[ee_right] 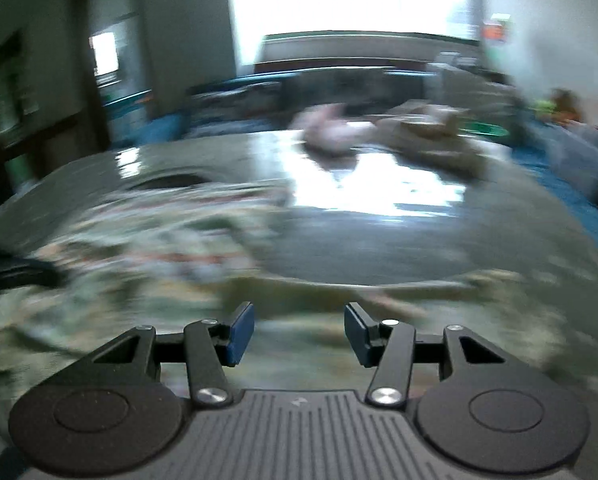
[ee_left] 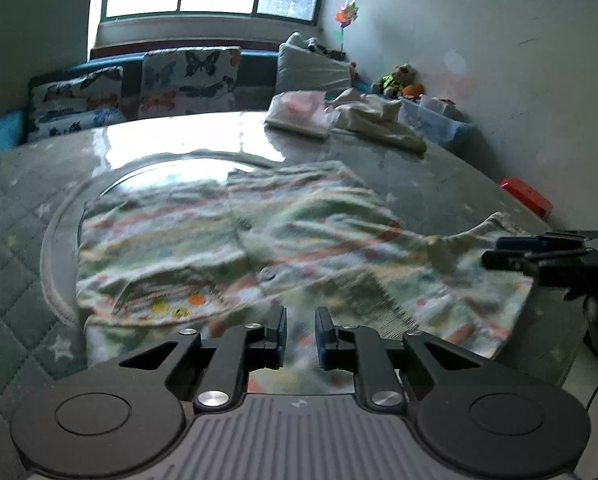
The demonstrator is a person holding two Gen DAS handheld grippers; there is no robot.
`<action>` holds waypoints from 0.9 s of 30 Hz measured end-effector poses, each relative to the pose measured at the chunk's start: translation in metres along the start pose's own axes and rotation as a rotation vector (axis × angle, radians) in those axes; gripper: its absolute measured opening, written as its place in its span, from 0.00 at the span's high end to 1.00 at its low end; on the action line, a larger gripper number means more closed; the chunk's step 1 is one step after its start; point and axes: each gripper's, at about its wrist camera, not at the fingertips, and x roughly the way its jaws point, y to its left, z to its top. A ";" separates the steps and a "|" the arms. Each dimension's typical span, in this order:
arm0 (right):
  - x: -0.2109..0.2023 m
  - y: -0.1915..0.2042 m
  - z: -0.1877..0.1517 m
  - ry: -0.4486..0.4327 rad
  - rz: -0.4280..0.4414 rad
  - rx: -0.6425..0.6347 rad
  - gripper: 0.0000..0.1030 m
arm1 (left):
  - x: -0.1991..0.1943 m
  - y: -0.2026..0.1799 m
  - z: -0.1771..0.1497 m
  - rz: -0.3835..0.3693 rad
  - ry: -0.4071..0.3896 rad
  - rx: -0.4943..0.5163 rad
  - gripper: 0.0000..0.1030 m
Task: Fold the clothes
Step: 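Grasp the other sleeve with the right gripper and lift it over the body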
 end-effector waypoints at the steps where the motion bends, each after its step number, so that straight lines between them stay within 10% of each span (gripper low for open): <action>1: -0.001 -0.013 -0.001 -0.006 -0.051 0.020 0.51 | 0.000 -0.003 0.002 -0.006 -0.004 0.003 0.82; 9: -0.005 -0.095 -0.015 -0.012 -0.288 0.151 0.51 | 0.005 -0.022 0.006 -0.022 0.006 0.025 0.81; 21: 0.001 -0.118 -0.024 0.017 -0.332 0.234 0.60 | 0.007 -0.027 0.003 -0.007 0.021 0.029 0.76; 27: -0.002 -0.118 -0.024 0.004 -0.294 0.278 0.85 | 0.005 -0.025 0.001 0.003 0.021 0.020 0.69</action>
